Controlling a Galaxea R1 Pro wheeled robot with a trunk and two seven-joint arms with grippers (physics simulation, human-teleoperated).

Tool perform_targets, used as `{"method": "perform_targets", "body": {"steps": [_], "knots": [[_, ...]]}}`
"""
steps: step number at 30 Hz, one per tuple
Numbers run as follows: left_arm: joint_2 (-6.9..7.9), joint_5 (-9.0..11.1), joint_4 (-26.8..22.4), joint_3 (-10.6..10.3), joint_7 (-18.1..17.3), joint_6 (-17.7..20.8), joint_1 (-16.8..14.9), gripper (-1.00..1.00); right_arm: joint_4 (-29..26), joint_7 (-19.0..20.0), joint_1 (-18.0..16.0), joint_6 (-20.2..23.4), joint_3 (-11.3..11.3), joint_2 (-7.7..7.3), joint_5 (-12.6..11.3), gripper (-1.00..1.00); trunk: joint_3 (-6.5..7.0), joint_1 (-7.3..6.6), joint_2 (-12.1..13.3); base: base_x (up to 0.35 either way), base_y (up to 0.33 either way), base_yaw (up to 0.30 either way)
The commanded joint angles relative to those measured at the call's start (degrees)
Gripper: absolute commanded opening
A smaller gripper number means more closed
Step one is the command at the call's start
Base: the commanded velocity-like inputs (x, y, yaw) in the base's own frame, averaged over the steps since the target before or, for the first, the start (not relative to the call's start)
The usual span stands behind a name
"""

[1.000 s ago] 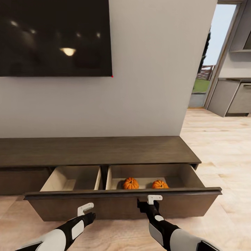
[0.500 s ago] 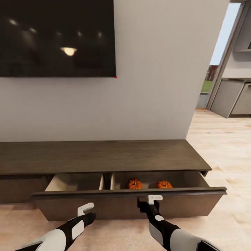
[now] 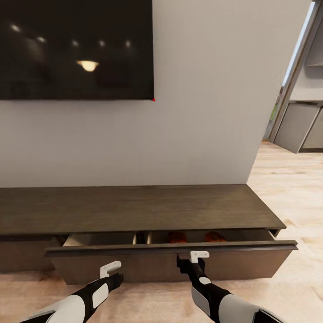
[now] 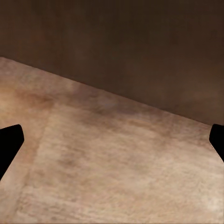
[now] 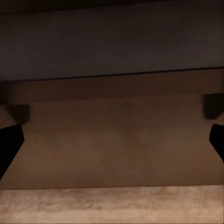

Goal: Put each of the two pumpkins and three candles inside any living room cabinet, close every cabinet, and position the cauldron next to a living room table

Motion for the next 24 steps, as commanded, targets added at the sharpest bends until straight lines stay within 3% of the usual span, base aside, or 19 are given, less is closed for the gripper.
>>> {"method": "perform_targets", "body": {"steps": [1,13,24], "knots": [[-0.02,0.6,0.0,-0.1,0.1,0.0,0.0,1.0,0.0,-0.3,0.0,-0.1,0.4,0.01,-0.3,1.0,-0.05,0.0,0.0,0.047,0.005,0.0],[-0.02,0.6,0.0,-0.1,0.1,0.0,0.0,1.0,0.0,-0.3,0.0,-0.1,0.4,0.01,-0.3,1.0,-0.05,0.0,0.0,0.088,0.001,0.0],[-0.02,0.6,0.0,-0.1,0.1,0.1,0.0,1.0,0.0,-0.3,0.0,-0.1,0.4,0.01,-0.3,1.0,-0.05,0.0,0.0,0.196,0.0,0.0]]}}
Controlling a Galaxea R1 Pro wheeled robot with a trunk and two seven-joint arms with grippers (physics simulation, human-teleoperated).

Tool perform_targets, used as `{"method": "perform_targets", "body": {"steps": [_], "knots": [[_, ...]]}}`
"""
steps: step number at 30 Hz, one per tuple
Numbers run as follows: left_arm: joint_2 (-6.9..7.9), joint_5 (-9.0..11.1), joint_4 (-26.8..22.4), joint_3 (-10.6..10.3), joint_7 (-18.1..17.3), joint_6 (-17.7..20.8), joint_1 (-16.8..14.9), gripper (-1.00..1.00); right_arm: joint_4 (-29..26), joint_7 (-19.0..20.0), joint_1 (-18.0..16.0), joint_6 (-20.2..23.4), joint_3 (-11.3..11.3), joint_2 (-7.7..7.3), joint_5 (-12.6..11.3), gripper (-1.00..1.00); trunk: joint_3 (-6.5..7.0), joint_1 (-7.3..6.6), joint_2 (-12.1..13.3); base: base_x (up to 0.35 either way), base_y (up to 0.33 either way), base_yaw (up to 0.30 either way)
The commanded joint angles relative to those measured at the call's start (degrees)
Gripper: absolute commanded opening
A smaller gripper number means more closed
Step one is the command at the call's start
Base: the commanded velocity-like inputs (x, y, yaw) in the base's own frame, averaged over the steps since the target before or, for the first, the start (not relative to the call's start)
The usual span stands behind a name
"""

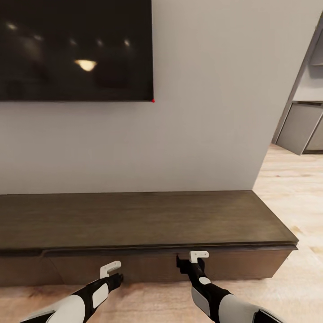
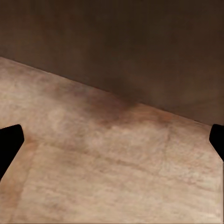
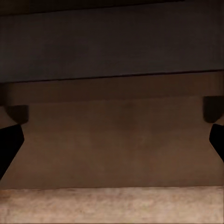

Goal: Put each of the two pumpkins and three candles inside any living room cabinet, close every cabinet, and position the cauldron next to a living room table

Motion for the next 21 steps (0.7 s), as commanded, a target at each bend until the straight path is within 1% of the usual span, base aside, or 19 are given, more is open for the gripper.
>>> {"method": "perform_targets", "body": {"steps": [1,7,12,15,21], "knots": [[-0.02,0.6,-0.1,-0.1,0.1,0.1,0.0,1.0,0.0,-0.4,0.0,-0.2,0.0,0.0,-0.3,1.0,-0.05,0.01,0.0,0.205,0.0,0.0],[-0.08,0.6,0.0,-0.1,0.1,0.1,0.0,1.0,0.0,-0.4,0.0,-0.2,0.0,0.0,-0.3,1.0,-0.05,0.01,0.0,0.185,0.0,0.0],[-0.23,0.6,0.0,-0.1,0.1,0.1,0.0,1.0,0.0,-0.4,0.0,-0.2,0.0,0.0,-0.3,1.0,-0.05,0.01,0.0,0.009,0.0,0.0],[-0.35,0.6,0.0,-0.1,0.1,0.1,0.0,1.0,0.0,-0.4,0.0,-0.2,0.0,0.0,-0.3,1.0,-0.05,0.01,0.0,-0.186,0.0,0.0],[-0.45,0.6,0.0,-0.1,0.1,0.1,0.0,1.0,0.0,-0.4,0.0,-0.2,0.0,0.0,-0.3,1.0,-0.05,0.01,0.0,-0.303,0.0,0.0]]}}
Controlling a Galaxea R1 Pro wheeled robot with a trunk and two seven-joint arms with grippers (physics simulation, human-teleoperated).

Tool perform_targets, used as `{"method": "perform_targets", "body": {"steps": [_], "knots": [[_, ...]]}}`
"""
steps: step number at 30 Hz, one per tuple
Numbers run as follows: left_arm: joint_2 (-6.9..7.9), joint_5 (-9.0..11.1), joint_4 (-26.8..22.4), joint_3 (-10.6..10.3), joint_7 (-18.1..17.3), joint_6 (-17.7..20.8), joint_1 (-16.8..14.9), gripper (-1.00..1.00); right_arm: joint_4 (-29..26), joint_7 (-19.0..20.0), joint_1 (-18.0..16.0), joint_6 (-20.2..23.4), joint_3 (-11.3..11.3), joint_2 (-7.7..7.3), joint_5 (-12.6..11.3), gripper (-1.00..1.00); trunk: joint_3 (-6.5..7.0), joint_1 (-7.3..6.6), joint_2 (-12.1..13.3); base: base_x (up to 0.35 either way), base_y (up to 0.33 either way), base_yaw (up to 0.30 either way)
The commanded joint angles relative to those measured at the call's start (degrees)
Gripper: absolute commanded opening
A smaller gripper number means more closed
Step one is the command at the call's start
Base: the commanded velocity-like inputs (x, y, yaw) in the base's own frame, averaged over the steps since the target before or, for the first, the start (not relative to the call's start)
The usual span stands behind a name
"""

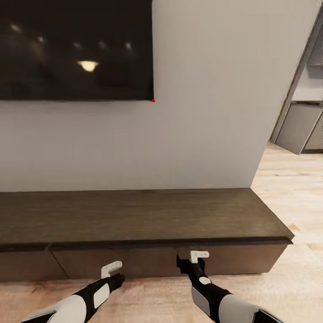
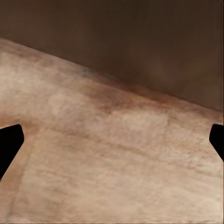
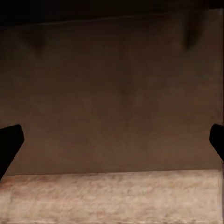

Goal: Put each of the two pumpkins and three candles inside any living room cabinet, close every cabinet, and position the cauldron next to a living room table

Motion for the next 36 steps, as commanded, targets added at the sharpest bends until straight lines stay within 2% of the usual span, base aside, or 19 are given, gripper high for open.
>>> {"method": "perform_targets", "body": {"steps": [1,7,12,22,32,36], "knots": [[-0.02,0.6,0.0,-0.1,0.1,0.1,0.0,1.0,0.0,-0.3,0.0,-0.1,0.5,0.0,-0.3,1.0,-0.05,-0.05,0.0,-0.323,0.0,0.0],[-0.03,0.6,0.0,-0.1,0.1,0.1,0.0,1.0,0.0,-0.3,0.0,-0.1,0.5,0.0,-0.3,1.0,-0.05,-0.05,0.0,-0.324,0.0,0.0],[-1.65,0.7,-0.1,0.8,0.3,0.2,1.6,1.0,1.6,-0.9,1.6,-1.2,1.0,1.62,-1.1,1.0,-0.05,-0.05,0.0,0.0,0.0,0.0],[-1.47,0.7,0.0,0.5,0.3,0.1,4.1,1.0,4.9,-0.6,4.8,1.4,1.3,0.86,-0.8,1.0,-0.05,-0.05,0.0,0.0,0.0,0.0],[-1.26,0.7,0.0,0.5,0.2,0.0,4.3,1.0,6.9,-0.6,8.1,2.9,1.3,0.79,-0.8,1.0,2.17,-0.3,0.1,0.0,0.0,0.0],[-1.26,0.7,0.0,0.5,0.2,-0.1,4.3,1.0,7.0,-0.6,8.9,2.9,1.4,0.79,-0.8,1.0,2.89,-1.18,1.7,0.0,0.0,0.0]]}}
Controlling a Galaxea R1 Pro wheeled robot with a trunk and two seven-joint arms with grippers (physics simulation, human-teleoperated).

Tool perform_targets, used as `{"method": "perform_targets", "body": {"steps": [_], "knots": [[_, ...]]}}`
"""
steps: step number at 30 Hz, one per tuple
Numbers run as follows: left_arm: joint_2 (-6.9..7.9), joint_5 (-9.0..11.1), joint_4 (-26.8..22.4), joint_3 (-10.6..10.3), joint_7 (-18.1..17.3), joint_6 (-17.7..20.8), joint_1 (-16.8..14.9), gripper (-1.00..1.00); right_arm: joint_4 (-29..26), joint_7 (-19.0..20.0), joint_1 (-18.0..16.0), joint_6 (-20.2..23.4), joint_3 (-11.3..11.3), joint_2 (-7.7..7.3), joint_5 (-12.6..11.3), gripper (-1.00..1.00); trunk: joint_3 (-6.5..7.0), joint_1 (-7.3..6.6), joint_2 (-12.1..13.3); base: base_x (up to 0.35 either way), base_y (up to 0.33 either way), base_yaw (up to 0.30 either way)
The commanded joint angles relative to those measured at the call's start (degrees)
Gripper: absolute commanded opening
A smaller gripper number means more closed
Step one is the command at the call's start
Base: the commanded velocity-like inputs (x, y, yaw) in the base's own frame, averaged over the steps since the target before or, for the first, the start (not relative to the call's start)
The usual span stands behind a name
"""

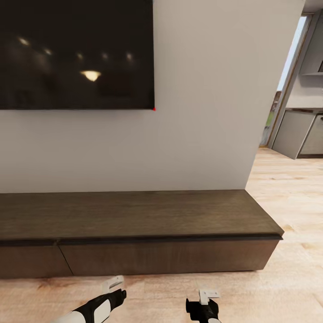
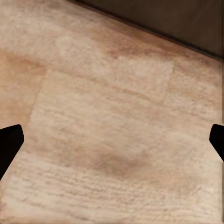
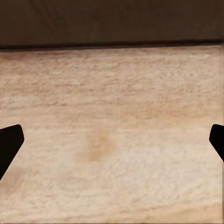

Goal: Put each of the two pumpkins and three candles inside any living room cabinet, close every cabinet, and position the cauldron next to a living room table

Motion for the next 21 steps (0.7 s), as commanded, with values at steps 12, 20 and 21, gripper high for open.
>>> {"method": "perform_targets", "body": {"steps": [12,20,21], "knots": [[-0.02,0.6,0.0,-0.1,0.1,0.0,0.0,1.0,0.0,-0.2,0.0,-0.1,0.5,0.12,-0.4,1.0,1.21,-1.56,2.8,0.0,0.0,0.0],[-0.08,0.6,0.0,-0.1,0.1,0.1,0.0,1.0,0.0,-0.1,0.0,-0.1,0.6,0.16,-0.4,1.0,1.21,-1.56,2.8,0.0,0.0,0.0],[-0.09,0.6,0.0,-0.1,0.1,0.1,0.0,1.0,0.0,-0.1,0.0,-0.1,0.6,0.17,-0.4,1.0,1.21,-1.56,2.8,0.0,0.0,0.0]]}}
